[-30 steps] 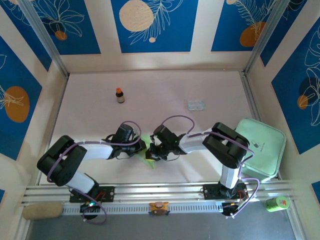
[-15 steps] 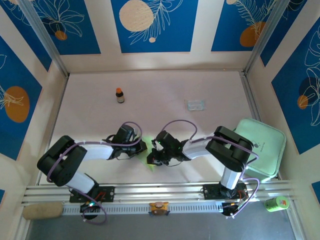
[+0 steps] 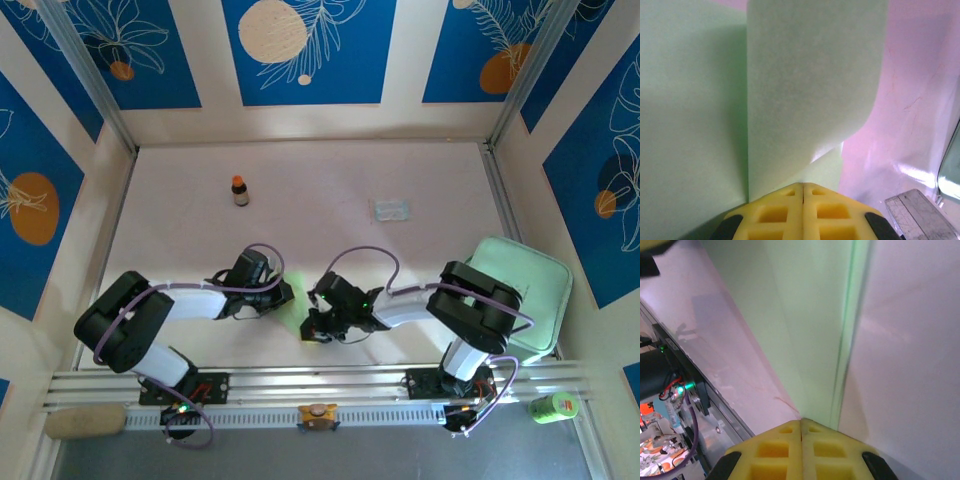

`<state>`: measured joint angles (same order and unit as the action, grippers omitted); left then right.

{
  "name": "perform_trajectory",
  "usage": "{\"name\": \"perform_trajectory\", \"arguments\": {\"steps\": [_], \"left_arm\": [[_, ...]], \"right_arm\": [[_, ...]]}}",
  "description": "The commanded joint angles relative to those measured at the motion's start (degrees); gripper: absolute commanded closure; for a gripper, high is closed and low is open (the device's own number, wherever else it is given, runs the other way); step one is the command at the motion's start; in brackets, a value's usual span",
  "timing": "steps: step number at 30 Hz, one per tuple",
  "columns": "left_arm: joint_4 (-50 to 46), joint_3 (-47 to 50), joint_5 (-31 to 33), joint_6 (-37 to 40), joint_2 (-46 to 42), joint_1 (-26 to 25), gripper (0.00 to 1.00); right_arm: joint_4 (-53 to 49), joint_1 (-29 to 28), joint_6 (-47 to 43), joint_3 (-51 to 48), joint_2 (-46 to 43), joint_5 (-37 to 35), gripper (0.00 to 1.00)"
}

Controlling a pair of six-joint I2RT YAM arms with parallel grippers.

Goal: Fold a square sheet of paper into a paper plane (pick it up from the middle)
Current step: Fourth fold the wing at the center of the table.

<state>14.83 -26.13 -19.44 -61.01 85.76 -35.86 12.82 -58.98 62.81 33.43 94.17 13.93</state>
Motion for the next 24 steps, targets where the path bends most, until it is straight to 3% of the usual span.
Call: {"name": "perform_trajectory", "arguments": {"steps": [1,12,24], "left_arm": [[-3.5,0.6,3.1,0.6,0.1,0.6,1.0],[-0.7,1.9,3.2,-1.9,-0.7,0.3,1.0],[1.7,2.4,5.6,-4.9,-0.9,-1.8,1.0]], "right_arm": [[-8.1,-1.1,-0.6,-3.1,-1.4,1.1,0.96],[-12.3,1.7,-2.0,-1.6,-13.0,-0.6,0.96],[-10.9,6.4,-3.7,12.1,1.7,-0.6,0.96]]}}
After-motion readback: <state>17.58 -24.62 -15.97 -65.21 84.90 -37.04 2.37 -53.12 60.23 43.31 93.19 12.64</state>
